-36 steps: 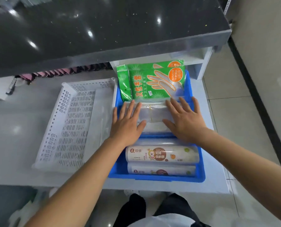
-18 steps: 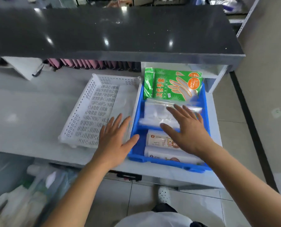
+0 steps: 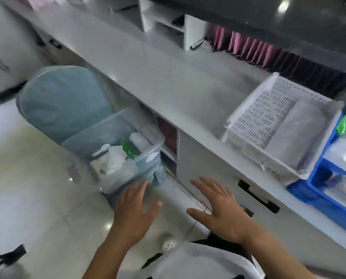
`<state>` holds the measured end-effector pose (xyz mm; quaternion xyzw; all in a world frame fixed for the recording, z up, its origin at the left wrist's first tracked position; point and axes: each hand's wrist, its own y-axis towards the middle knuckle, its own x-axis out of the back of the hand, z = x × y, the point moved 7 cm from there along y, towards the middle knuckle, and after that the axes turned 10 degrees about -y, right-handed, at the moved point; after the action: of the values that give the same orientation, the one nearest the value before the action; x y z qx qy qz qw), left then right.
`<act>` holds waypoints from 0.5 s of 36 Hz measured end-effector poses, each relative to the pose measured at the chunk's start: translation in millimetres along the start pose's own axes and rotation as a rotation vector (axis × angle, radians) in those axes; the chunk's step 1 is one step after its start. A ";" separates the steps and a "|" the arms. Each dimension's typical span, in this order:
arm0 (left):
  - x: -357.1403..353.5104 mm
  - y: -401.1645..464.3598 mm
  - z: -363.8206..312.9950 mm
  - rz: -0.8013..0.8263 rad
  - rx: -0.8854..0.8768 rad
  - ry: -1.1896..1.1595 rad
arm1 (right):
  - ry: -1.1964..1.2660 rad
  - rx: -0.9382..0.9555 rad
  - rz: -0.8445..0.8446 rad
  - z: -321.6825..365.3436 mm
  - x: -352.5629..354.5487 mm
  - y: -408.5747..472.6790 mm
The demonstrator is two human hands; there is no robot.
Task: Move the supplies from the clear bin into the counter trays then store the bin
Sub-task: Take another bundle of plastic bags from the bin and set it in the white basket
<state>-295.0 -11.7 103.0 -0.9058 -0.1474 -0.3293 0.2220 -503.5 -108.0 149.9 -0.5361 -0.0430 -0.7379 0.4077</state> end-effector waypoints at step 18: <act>83.5 27.0 146.5 0.013 0.515 -0.103 | -0.148 0.180 0.212 98.6 -18.8 205.9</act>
<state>-144.3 48.4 49.8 -0.8360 -0.2319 -0.2328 0.4396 -293.8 -184.9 99.0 -0.5517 -0.0821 -0.6425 0.5255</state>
